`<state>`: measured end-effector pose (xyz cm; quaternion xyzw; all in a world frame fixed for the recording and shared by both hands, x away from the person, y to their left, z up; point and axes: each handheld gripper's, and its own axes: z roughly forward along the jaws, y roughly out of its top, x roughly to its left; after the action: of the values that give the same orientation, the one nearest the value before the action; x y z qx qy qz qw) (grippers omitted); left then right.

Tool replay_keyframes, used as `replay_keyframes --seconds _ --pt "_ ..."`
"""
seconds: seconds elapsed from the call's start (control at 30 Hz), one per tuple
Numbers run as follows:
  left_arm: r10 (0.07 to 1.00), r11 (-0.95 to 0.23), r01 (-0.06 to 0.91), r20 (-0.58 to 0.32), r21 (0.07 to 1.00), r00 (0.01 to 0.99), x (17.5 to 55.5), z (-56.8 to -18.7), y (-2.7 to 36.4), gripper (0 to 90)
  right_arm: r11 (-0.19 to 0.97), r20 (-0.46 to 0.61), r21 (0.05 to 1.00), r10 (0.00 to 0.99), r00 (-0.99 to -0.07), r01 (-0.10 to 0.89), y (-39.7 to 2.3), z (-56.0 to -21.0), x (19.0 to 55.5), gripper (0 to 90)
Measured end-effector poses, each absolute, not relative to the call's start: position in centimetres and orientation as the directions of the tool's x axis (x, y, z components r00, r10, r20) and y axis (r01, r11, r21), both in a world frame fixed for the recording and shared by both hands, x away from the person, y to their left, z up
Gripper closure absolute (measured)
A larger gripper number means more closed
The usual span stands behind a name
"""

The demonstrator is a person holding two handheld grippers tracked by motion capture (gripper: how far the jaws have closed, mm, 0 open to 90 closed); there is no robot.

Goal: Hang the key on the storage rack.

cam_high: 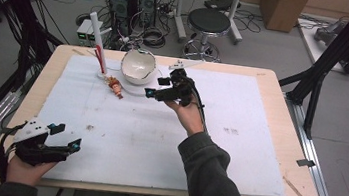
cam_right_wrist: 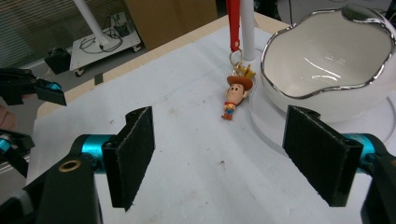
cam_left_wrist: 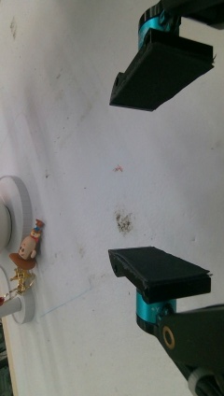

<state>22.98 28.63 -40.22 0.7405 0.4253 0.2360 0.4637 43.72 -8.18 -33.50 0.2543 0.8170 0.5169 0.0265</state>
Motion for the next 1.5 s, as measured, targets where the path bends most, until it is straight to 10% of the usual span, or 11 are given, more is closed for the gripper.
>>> replay_keyframes --seconds 1.5 --pt "0.848 -0.214 0.416 -0.042 0.884 0.528 23.1 -40.4 28.3 22.3 0.297 0.200 0.866 0.530 -0.824 0.402 -15.3 -35.7 40.7 11.4"
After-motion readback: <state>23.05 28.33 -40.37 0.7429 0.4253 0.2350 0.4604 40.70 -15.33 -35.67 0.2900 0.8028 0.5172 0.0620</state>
